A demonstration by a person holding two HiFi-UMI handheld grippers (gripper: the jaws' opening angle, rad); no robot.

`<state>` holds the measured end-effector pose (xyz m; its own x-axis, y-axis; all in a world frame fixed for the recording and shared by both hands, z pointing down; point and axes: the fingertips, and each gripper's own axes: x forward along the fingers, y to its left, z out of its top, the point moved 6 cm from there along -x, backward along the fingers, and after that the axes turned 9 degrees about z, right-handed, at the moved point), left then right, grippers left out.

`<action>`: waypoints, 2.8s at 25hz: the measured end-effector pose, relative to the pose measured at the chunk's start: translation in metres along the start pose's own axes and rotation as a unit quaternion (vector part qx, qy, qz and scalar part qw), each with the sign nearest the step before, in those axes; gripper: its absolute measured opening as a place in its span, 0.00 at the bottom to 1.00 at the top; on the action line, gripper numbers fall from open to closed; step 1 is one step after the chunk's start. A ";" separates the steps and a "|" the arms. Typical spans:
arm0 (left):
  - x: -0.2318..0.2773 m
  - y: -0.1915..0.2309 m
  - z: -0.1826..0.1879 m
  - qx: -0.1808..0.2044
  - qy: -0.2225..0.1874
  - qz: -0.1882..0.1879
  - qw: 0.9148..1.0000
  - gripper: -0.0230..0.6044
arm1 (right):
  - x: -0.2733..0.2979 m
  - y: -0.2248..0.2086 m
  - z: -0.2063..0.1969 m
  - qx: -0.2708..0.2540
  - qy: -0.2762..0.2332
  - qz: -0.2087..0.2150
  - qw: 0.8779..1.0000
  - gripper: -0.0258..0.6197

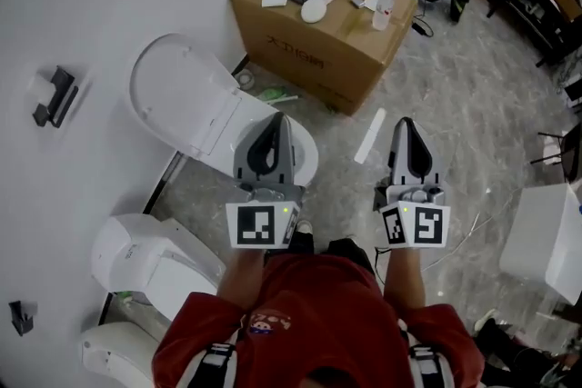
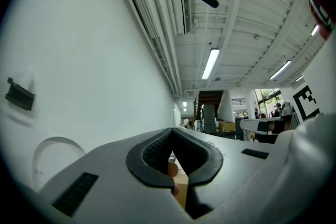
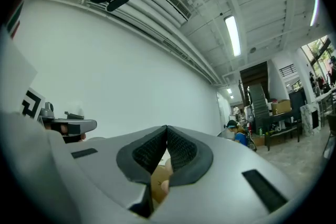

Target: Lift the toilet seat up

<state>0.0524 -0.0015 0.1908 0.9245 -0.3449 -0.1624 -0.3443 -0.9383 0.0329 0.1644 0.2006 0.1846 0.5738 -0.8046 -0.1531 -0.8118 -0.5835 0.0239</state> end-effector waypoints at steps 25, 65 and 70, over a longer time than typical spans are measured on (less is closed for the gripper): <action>0.003 0.023 0.025 0.082 -0.013 0.334 0.939 0.05 | 0.178 0.006 -0.024 0.098 -0.032 0.334 0.937 0.06; -0.042 0.081 -0.125 0.070 0.008 0.498 0.864 0.05 | 0.209 0.098 -0.188 0.094 0.053 0.487 0.866 0.06; -0.056 0.083 -0.172 0.046 0.027 0.508 0.860 0.05 | 0.193 0.113 -0.239 0.079 0.096 0.504 0.855 0.06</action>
<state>0.0001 -0.0648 0.3726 0.1440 -0.9883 -0.0500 -0.9879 -0.1466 0.0512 0.2093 -0.0474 0.3941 -0.4307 -0.9019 0.0327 -0.9001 0.4267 -0.0880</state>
